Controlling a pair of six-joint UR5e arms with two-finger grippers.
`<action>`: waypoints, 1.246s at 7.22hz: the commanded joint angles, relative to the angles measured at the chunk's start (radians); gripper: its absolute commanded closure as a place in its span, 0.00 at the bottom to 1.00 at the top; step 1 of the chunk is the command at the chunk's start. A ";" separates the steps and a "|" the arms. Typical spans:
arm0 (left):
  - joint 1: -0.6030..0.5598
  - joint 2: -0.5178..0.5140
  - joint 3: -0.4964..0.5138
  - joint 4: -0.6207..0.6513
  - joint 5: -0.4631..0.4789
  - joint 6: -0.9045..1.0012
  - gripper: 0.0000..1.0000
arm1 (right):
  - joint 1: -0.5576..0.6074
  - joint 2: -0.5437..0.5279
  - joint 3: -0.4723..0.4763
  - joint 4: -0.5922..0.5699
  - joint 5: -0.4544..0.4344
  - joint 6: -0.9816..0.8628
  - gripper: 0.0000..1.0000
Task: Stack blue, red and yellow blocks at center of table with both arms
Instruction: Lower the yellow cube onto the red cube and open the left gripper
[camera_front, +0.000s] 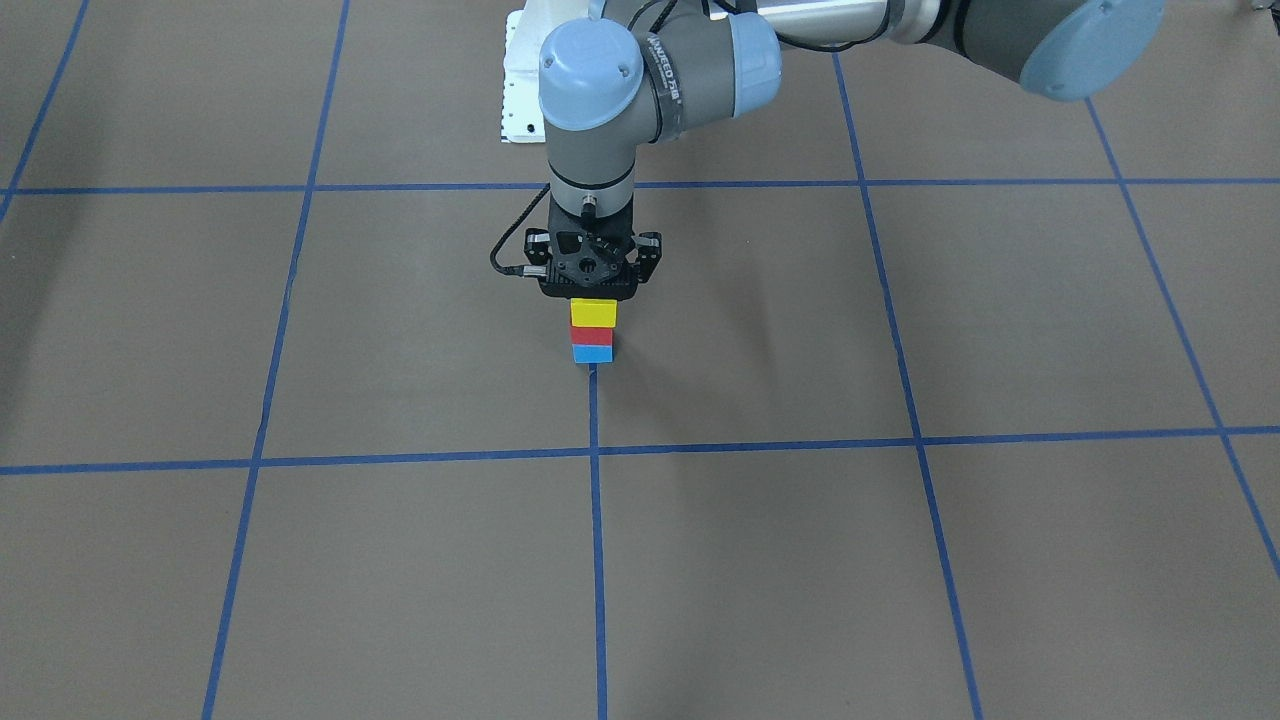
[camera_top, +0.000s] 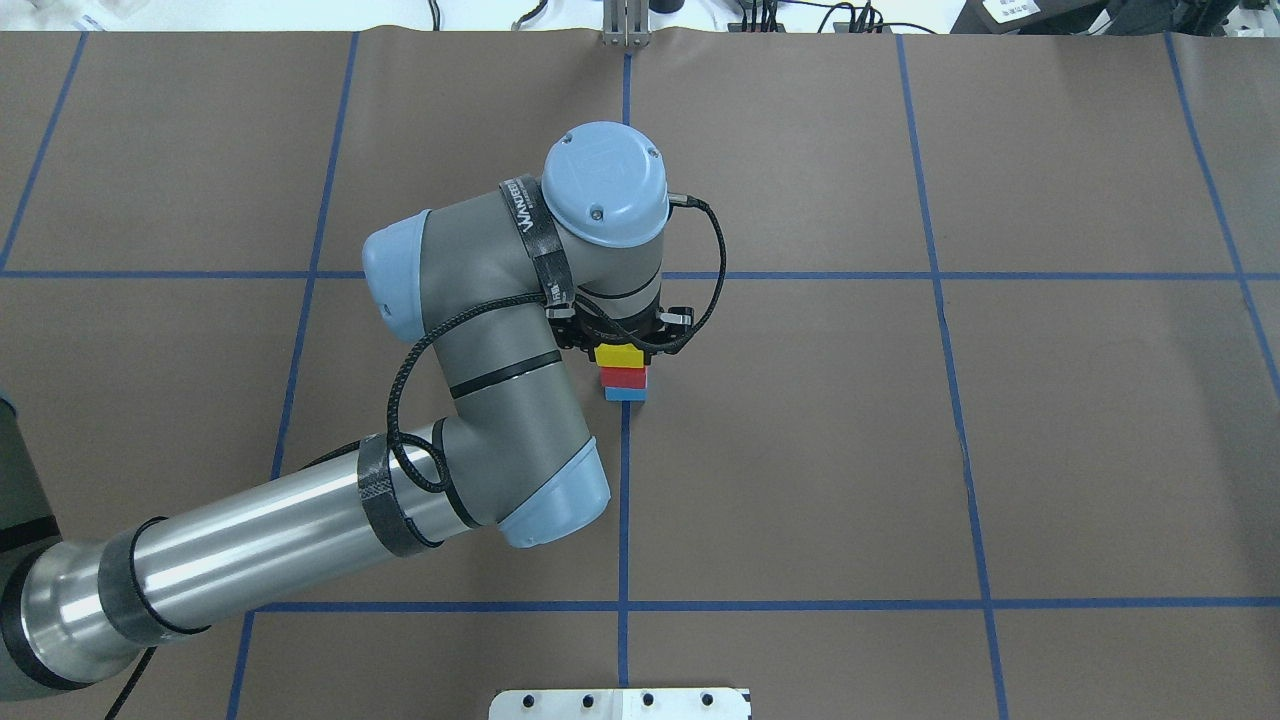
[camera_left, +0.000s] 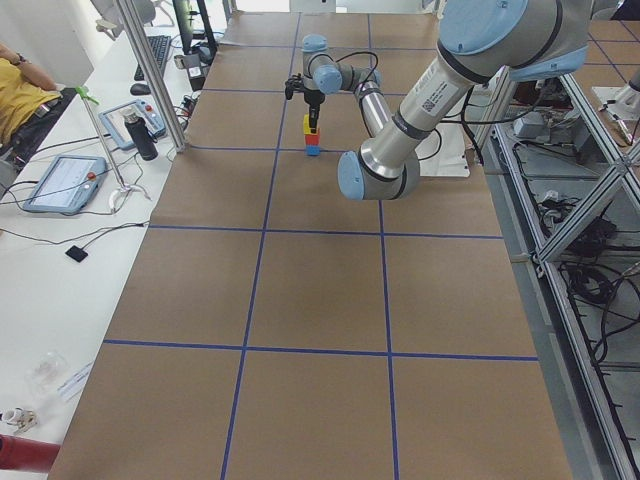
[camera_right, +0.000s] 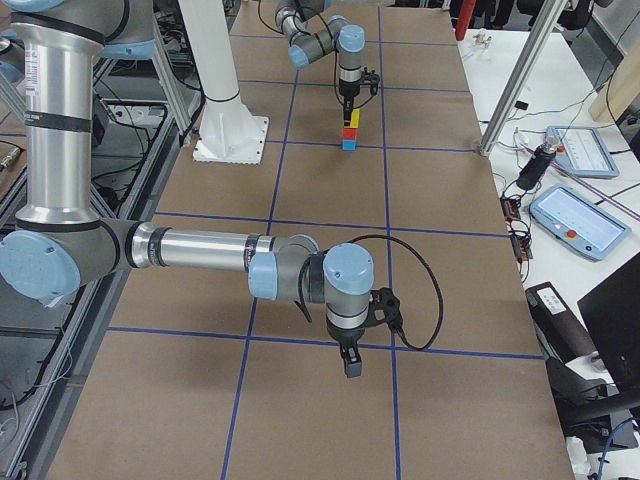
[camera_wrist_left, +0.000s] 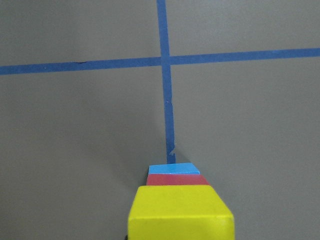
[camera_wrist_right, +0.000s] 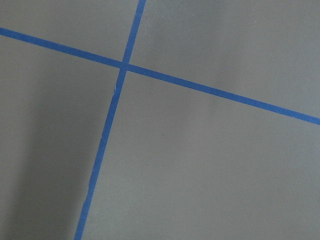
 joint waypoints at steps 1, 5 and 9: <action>0.002 -0.001 -0.002 -0.002 0.001 0.001 0.35 | 0.000 0.003 -0.001 0.000 0.000 0.001 0.00; 0.003 0.000 -0.001 -0.005 0.001 0.002 0.01 | 0.000 0.007 0.001 -0.002 0.001 0.001 0.00; -0.084 0.082 -0.204 0.085 -0.056 0.098 0.00 | 0.000 0.002 -0.001 0.000 0.000 0.000 0.00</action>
